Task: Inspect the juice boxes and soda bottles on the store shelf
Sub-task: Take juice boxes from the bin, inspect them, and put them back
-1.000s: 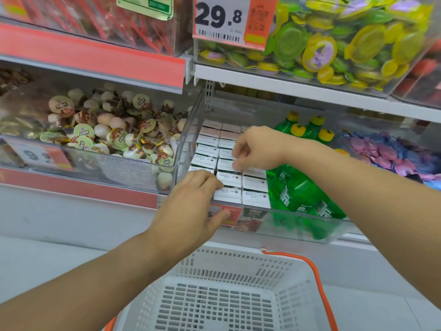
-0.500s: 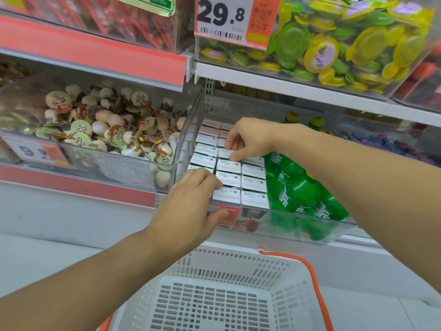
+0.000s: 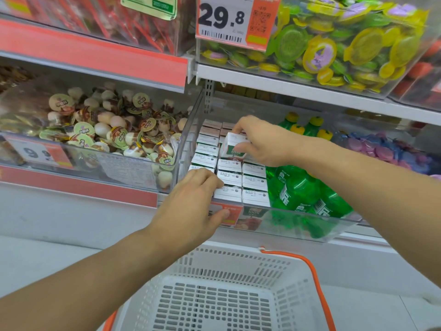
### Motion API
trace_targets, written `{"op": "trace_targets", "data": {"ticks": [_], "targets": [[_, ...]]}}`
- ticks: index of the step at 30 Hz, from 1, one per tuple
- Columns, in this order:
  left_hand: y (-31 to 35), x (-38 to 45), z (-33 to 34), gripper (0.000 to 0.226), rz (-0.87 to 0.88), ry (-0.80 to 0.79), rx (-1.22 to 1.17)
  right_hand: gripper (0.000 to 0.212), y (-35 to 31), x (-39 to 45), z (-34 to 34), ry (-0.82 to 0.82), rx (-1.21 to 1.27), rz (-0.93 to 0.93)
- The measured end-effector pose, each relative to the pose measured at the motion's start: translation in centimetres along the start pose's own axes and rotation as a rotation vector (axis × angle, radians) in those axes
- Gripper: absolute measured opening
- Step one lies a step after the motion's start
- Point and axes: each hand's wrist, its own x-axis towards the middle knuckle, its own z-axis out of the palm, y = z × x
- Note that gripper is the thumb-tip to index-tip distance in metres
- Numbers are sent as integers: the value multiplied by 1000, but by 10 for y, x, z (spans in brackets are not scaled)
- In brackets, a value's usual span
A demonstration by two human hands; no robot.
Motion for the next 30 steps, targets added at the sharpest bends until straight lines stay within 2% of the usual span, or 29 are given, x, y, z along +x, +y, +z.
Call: {"op": "trace_targets", "data": {"ticks": [2,5,9,11,13,16,19,22,25,30], "targets": [[2,0,-1,53,-9,-13,-5,23,-4,-21,-6,121,117,-18],[9,-2,-4,58,-54,18,-74,22,-11,-52,-11,302,319,-58],[24,-6,-16,60,-111,206,-273,25,-17,-94,-7,445,506,-96],[30,-9,-21,60,-97,278,-367,24,-19,-117,0,434,659,-123],[38,-12,-23,63,-55,282,-432,24,-20,-139,11,374,731,-148],[47,-18,-21,60,30,164,-497,31,-20,-162,31,301,646,-171],[50,-23,-13,47,78,43,-476,32,-16,-171,53,309,547,-183],[50,-27,-6,50,56,-43,-509,38,-14,-176,66,328,554,-143],[51,-28,-3,54,62,-63,-499,38,-16,-183,74,371,572,-114],[55,-27,-5,42,47,15,-525,39,-25,-185,77,425,1092,98]]}}
